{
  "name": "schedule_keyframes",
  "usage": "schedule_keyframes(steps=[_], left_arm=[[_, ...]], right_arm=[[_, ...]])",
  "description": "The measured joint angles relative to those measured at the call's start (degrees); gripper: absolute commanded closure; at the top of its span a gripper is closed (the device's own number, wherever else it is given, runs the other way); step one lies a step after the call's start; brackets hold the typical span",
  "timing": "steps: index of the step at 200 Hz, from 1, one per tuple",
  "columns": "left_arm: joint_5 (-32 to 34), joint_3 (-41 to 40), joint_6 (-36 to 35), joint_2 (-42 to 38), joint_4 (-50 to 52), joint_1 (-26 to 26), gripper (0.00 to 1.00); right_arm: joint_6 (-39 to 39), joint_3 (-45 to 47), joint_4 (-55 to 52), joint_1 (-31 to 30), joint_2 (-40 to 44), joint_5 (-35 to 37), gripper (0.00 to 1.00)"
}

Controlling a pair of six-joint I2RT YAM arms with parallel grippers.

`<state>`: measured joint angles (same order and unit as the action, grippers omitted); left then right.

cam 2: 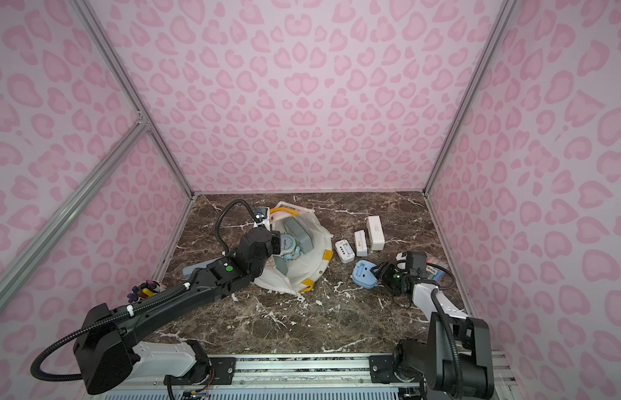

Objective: Take the alarm clock out of the canvas bag
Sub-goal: Place the alarm at the center of the board.

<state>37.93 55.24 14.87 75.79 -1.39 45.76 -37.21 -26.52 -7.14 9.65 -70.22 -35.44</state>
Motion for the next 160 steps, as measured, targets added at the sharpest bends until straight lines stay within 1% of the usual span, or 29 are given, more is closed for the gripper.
schedule_keyframes(steps=[38, 71, 94, 115, 160], left_arm=[[-0.02, 0.11, -0.04, 0.04, 0.02, 0.07, 0.97], [-0.02, 0.52, -0.11, 0.31, 0.2, 0.2, 0.97], [-0.15, 0.81, -0.15, 0.46, 0.44, 0.37, 0.97], [-0.2, 0.87, -0.15, 0.44, 0.52, 0.37, 0.97], [-0.48, 0.87, -0.15, 0.22, 0.61, 0.44, 0.97]], right_arm=[[-0.7, 1.44, 0.13, -1.16, 9.66, 1.77, 0.34], [-0.7, 3.28, 1.33, -4.98, 18.67, 4.92, 0.3], [-0.81, 4.57, 2.34, -8.83, 23.34, 8.0, 0.29], [-1.42, 5.55, 3.8, -13.68, 26.38, 11.76, 0.28], [-1.84, 6.51, 7.15, -23.67, 27.76, 19.85, 0.27]])
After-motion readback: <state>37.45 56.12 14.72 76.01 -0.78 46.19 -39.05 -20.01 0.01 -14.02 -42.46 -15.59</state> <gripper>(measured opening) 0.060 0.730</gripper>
